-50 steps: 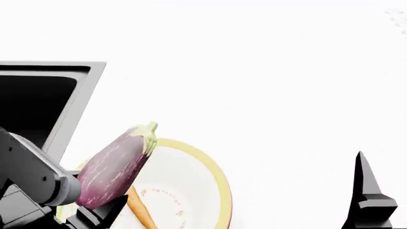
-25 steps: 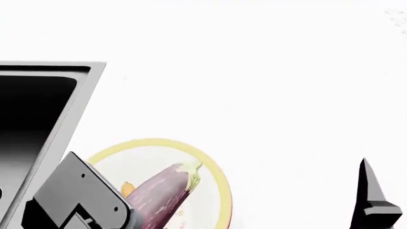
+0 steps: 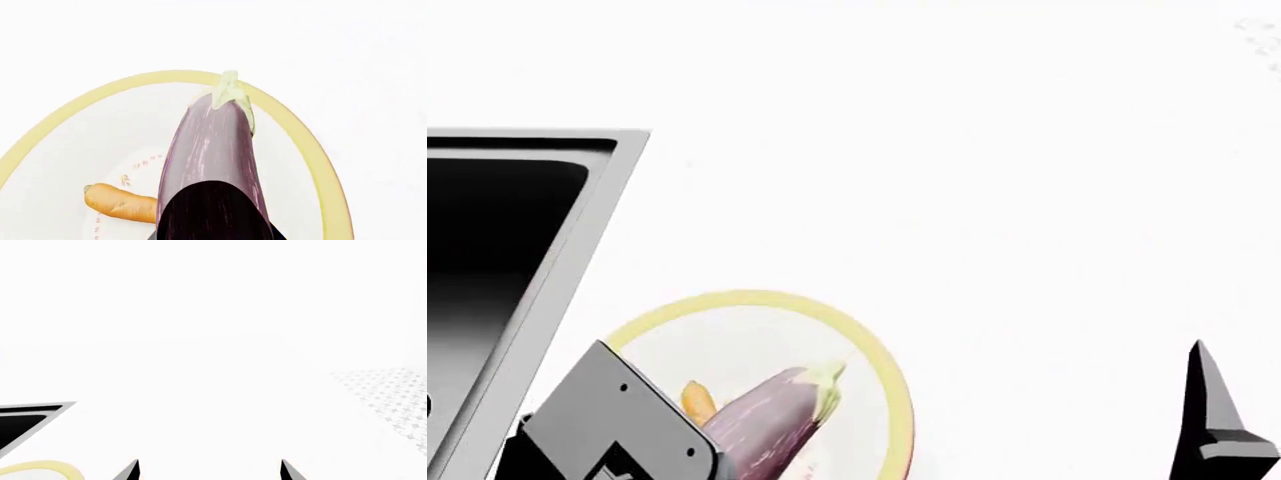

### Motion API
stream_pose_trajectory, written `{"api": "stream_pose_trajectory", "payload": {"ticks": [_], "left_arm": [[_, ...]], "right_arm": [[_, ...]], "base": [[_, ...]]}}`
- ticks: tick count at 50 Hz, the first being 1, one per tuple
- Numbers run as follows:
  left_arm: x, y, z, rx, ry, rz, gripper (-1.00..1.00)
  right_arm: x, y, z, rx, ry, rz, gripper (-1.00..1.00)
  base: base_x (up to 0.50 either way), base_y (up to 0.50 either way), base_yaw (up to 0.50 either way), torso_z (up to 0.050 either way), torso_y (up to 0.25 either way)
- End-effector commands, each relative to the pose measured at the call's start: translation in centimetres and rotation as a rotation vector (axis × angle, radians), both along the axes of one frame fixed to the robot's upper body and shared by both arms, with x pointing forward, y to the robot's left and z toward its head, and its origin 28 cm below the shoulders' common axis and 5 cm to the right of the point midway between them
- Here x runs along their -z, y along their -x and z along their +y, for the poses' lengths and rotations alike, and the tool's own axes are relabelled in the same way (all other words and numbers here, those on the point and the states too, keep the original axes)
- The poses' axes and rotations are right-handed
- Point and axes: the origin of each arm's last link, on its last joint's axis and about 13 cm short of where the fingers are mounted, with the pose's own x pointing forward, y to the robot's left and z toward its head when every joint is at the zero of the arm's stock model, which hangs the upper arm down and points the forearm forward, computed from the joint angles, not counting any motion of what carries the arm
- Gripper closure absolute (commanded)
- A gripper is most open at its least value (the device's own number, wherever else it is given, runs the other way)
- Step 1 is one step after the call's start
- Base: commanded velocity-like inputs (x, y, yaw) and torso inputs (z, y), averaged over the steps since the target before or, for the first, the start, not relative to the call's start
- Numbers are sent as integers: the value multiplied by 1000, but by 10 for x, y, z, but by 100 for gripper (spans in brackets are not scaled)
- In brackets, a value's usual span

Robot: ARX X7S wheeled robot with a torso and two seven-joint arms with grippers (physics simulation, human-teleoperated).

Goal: There is a mixed pile of frozen fruits and vegetables on the counter. Locate all the frozen vegetables and place the items in a bowl on the counter. Take all the frozen fruits and defrost them in a running sink.

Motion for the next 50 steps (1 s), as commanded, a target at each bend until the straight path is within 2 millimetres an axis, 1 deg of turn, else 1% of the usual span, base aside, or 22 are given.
{"api": "stream_pose_trajectory", "payload": {"ticks": [1,6,16,17,24,29,43,48,50], "left_arm": [[5,-4,1,-23,-5,14,100],[11,-6,2,-25,-10,26,100],[10,-7,2,-14,-19,23,100],[9,-7,2,-14,-19,25,-100],[6,-9,2,-27,-8,16,-100],[4,-7,2,-21,-8,10,-100],[-23,2,4,-10,39,-45,-100],[-34,8,6,-3,64,-69,-100],[-37,10,10,-7,73,-81,-100]], "right_arm": [[5,1,1,-2,-4,12,-100],[7,0,1,-5,-9,17,-100],[9,1,2,-8,-12,23,-100],[9,2,2,-8,-11,23,-100],[9,2,2,-11,-13,26,-100],[10,2,2,-12,-16,26,-100],[10,0,3,-16,-20,27,-100],[8,1,3,-16,-18,24,-100],[6,1,3,-15,-17,20,-100]], "base": [[0,0,0,0,0],[0,0,0,0,0],[0,0,0,0,1],[0,0,0,0,0],[0,0,0,0,0],[0,0,0,0,0],[0,0,0,0,0],[0,0,0,0,0],[0,0,0,0,0]]}}
